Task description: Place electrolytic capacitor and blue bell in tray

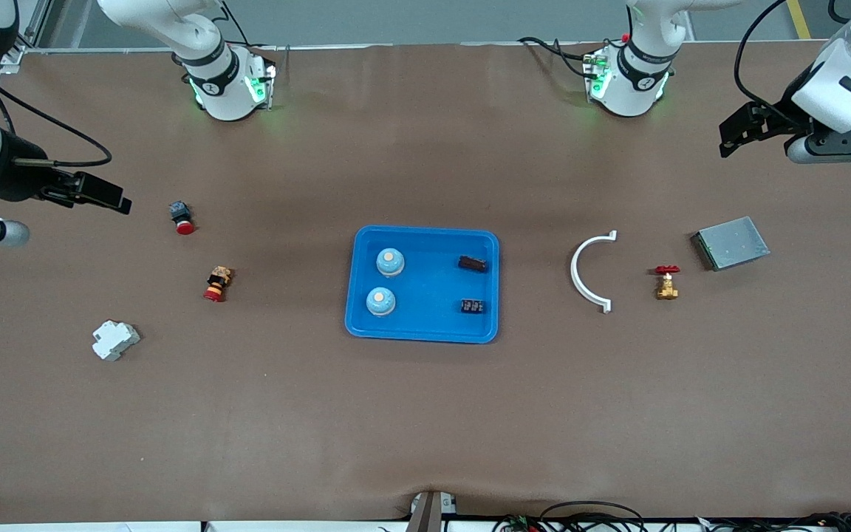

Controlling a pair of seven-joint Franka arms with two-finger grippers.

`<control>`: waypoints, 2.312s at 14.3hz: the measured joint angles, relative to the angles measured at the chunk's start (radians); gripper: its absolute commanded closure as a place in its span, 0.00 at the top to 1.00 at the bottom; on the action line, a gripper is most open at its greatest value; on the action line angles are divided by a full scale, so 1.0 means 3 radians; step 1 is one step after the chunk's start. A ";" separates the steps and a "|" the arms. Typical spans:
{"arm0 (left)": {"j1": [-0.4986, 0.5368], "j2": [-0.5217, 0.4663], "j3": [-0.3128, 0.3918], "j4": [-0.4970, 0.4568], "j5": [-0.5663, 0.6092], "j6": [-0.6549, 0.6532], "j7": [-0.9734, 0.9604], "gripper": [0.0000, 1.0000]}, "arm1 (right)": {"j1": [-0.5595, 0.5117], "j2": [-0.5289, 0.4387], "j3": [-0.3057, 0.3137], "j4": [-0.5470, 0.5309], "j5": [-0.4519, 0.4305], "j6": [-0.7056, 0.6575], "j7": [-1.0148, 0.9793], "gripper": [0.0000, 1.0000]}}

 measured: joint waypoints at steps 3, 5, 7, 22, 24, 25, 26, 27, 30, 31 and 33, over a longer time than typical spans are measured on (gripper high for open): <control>0.0000 0.0010 0.0000 -0.0003 0.0000 0.0000 0.0000 1.00 | -0.0001 0.0001 -0.0008 0.0000 -0.0079 0.0019 0.0000 1.00; 0.0000 0.0014 0.0000 -0.0003 0.0000 0.0000 0.0000 1.00 | -0.0001 0.0001 -0.0009 0.0000 -0.0105 0.0056 -0.0037 1.00; 0.0000 0.0017 0.0000 -0.0003 0.0000 0.0000 0.0000 1.00 | -0.0013 0.0001 -0.0013 0.0000 -0.0208 0.0075 -0.0201 1.00; -0.0005 0.0022 -0.0045 -0.0007 0.0000 0.0000 0.0000 1.00 | -0.1475 -0.0068 0.1255 -0.0094 -0.0330 0.0008 -0.0473 1.00; -0.0003 0.0022 -0.0048 -0.0001 0.0000 0.0000 0.0001 1.00 | -0.1491 -0.0129 0.1254 -0.0147 -0.0334 0.0020 -0.0471 1.00; 0.0000 0.0022 -0.0047 0.0006 0.0000 0.0000 0.0002 1.00 | -0.1500 -0.0164 0.1254 -0.0161 -0.0335 0.0022 -0.0471 1.00; 0.0001 0.0022 -0.0047 0.0012 0.0000 0.0000 0.0002 1.00 | -0.1506 -0.0199 0.1253 -0.0168 -0.0335 0.0022 -0.0471 1.00; 0.0001 0.0022 -0.0047 0.0020 0.0000 0.0000 0.0002 1.00 | -0.1508 -0.0235 0.1253 -0.0171 -0.0337 0.0024 -0.0471 1.00; 0.0005 0.0023 -0.0038 0.0049 0.0000 0.0002 0.0002 1.00 | -0.1510 -0.0295 0.1253 -0.0170 -0.0405 0.0063 -0.0470 1.00; 0.0008 0.0028 -0.0033 0.0073 0.0000 0.0003 0.0002 1.00 | -0.1511 -0.0296 0.1253 -0.0170 -0.0409 0.0070 -0.0469 1.00; 0.0014 0.0062 -0.0023 0.0150 0.0000 0.0003 0.0002 1.00 | -0.1511 -0.0296 0.1254 -0.0171 -0.0412 0.0079 -0.0469 1.00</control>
